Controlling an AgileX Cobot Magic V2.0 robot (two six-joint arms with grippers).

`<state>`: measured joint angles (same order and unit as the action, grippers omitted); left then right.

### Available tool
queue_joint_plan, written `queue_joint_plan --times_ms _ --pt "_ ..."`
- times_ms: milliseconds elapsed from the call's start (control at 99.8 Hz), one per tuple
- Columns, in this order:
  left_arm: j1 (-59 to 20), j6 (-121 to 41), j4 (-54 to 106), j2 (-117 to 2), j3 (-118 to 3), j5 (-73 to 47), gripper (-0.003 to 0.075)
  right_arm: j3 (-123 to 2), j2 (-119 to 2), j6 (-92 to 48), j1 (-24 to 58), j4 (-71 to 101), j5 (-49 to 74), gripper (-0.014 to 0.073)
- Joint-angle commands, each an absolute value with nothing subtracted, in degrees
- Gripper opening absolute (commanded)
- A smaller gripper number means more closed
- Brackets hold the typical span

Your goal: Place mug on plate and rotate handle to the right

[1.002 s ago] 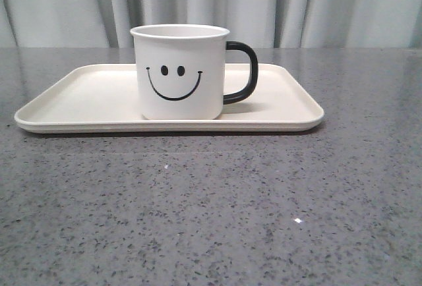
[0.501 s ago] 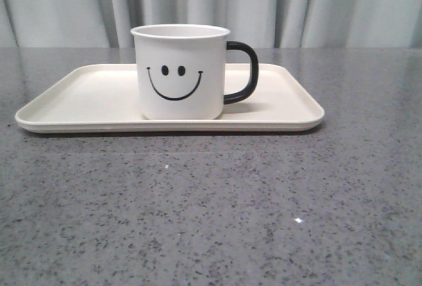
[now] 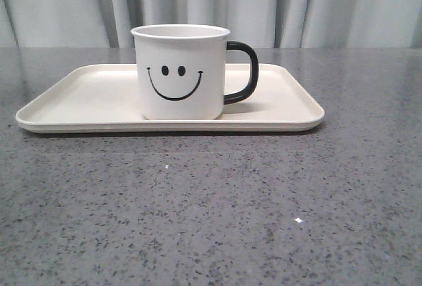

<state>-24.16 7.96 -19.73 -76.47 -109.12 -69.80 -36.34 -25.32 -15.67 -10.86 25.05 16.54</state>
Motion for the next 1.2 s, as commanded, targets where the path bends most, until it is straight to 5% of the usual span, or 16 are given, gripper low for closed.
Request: queue_joint_plan --times_ms 0,441,792,1193 --pt "-24.6 13.4 -21.0 -71.1 -107.2 -58.6 -0.0020 -37.9 -25.5 -15.6 -11.2 25.3 12.9 -0.0058" --pt "-24.6 14.0 -18.6 -33.5 -40.7 7.9 -0.0020 -37.9 -25.5 -15.6 -11.2 25.3 12.9 -0.0058" --pt "-16.2 14.0 -9.7 -12.0 -13.0 13.7 -0.0020 -37.9 -25.5 -15.6 -11.2 25.3 12.9 -0.0058" --pt "-8.2 13.9 -8.5 -0.7 -2.3 13.8 -0.0020 -37.9 -25.5 -15.6 -11.2 25.3 12.9 -0.0058"
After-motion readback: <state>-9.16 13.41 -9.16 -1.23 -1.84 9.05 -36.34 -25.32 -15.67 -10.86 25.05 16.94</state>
